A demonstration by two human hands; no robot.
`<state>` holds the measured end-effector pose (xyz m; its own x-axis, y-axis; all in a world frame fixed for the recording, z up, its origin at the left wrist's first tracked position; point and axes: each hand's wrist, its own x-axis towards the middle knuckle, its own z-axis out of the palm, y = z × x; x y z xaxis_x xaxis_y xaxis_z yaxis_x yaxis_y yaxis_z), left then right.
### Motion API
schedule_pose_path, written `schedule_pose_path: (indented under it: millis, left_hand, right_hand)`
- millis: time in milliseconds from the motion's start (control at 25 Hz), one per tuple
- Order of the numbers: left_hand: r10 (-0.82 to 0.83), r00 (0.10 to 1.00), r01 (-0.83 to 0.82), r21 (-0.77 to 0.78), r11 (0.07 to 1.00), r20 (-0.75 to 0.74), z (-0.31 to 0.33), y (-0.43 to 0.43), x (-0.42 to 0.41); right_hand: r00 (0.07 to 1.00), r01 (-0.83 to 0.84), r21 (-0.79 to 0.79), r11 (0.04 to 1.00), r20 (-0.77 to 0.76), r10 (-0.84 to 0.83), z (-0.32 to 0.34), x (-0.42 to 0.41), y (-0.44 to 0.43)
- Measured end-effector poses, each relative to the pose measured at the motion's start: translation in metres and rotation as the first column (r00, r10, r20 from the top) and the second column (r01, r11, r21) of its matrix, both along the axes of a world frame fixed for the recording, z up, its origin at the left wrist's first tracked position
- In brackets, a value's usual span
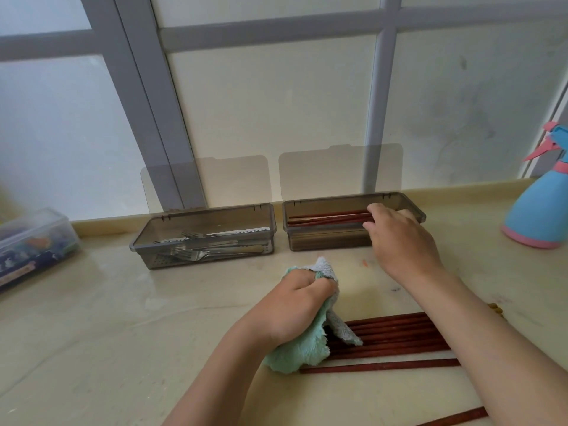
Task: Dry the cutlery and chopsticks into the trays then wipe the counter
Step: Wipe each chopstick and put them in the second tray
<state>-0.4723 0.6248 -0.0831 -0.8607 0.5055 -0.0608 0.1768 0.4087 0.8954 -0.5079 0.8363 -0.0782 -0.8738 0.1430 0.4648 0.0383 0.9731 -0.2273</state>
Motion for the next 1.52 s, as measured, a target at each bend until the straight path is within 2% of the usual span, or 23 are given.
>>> schedule_pose_path:
  millis: [240,320,360,440,520,720,840,1040,1320,1400,1520]
  left_hand:
    - [0.005,1.0,-0.005,0.009,1.0,-0.018,0.003,0.0,0.002]
    - [0.056,0.997,-0.055,0.03,0.998,-0.046,0.002,-0.001,-0.001]
    - [0.082,0.995,-0.079,0.055,0.995,-0.061,0.003,-0.001,-0.002]
    - [0.135,0.987,-0.125,0.121,0.985,-0.084,0.002,-0.003,-0.006]
    - [0.224,0.969,-0.201,0.191,0.961,-0.106,0.003,-0.004,-0.007]
    - [0.412,0.901,-0.367,0.265,0.891,-0.137,0.004,-0.005,-0.007]
    - [0.438,0.889,-0.395,0.257,0.882,-0.137,0.001,-0.005,-0.011]
    - [0.436,0.888,-0.395,0.245,0.885,-0.143,0.0,-0.006,-0.011]
    - [0.506,0.851,-0.461,0.261,0.848,-0.139,0.0,-0.008,-0.014]
    - [0.508,0.853,-0.463,0.276,0.842,-0.12,-0.002,-0.009,-0.016]
    - [0.504,0.857,-0.455,0.302,0.838,-0.107,-0.001,-0.006,-0.014]
  right_hand:
    - [0.998,-0.015,0.027,1.0,0.055,0.013,0.008,0.012,0.002]
    - [0.97,-0.105,-0.048,0.993,0.214,0.113,0.016,0.021,0.009]
    - [0.922,-0.173,-0.111,0.979,0.33,0.201,0.02,0.027,0.012]
    - [0.77,-0.277,-0.207,0.938,0.537,0.346,0.027,0.039,0.011]
    - [0.656,-0.322,-0.216,0.922,0.651,0.382,0.028,0.047,0.006]
    - [0.586,-0.337,-0.222,0.915,0.711,0.389,0.026,0.049,-0.002]
    - [0.585,-0.322,-0.199,0.925,0.727,0.36,0.028,0.052,-0.002]
    - [0.649,-0.358,-0.086,0.93,0.693,0.314,0.024,0.05,-0.01]
    - [0.633,-0.343,0.015,0.939,0.742,0.219,0.02,0.049,-0.015]
    - [0.71,-0.316,-0.031,0.948,0.656,0.257,0.025,0.051,-0.013]
    - [0.861,-0.308,-0.237,0.921,0.341,0.376,0.031,0.052,-0.01]
